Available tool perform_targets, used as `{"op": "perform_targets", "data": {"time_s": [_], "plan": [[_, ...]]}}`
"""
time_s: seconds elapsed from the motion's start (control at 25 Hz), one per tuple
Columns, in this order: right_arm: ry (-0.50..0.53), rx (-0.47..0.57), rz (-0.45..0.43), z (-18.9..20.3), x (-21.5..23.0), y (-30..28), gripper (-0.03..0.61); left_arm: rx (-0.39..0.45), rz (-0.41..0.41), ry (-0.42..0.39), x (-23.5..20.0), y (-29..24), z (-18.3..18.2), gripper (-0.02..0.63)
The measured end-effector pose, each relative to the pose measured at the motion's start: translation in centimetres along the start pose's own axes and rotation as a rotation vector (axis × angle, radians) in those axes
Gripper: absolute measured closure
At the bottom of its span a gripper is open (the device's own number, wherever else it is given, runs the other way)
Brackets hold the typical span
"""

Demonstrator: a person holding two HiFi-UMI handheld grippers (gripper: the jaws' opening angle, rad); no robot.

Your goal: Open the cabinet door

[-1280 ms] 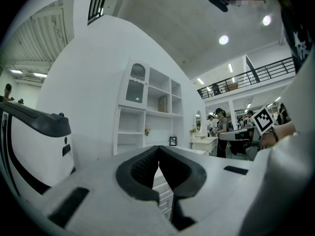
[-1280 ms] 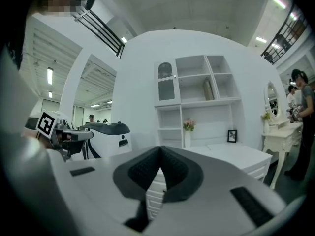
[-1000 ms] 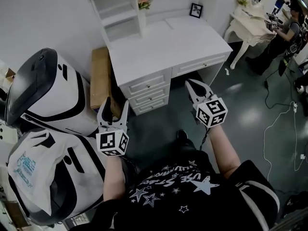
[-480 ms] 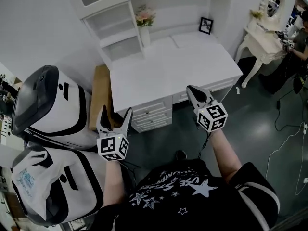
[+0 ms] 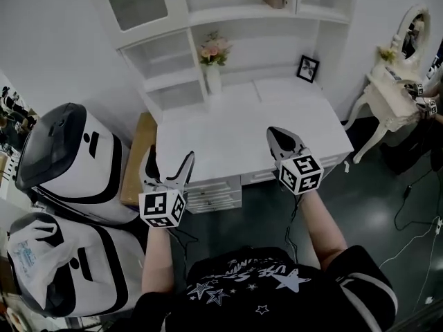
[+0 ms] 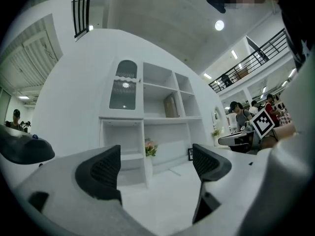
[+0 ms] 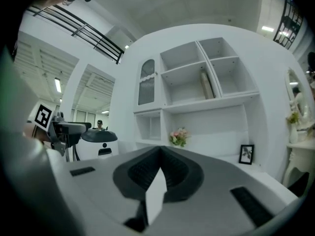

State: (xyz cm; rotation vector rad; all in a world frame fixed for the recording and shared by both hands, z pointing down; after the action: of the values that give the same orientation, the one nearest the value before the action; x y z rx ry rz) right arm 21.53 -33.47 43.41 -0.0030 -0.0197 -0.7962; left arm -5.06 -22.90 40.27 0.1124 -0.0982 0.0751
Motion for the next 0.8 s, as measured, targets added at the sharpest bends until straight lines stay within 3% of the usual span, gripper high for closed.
{"op": "perform_targets", "data": {"time_s": [0.32,0.8], "plan": [[0.044,0.040,-0.050,-4.0,0.7,-4.9,0.574,0.032,0.008,-0.065,0.5,-5.0,-4.0,0.156],[0.175,0.138,-0.023,-12.9,2.5,-12.6,0.574,0.214,0.107,-0.147,-2.9,-14.7,-11.3,0.156]]}}
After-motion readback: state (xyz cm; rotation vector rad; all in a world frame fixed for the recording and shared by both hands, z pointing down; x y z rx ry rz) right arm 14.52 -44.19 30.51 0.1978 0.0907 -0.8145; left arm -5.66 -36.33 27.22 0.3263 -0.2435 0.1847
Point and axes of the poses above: the fingertips, and each gripper's own axes: y backward along the fingers, x to its right, z out of its underside, the point moved 2 cm from there along y, backward along the fingers, and after that the axes turned 3 degrees about -z, right-handed, at the moved point
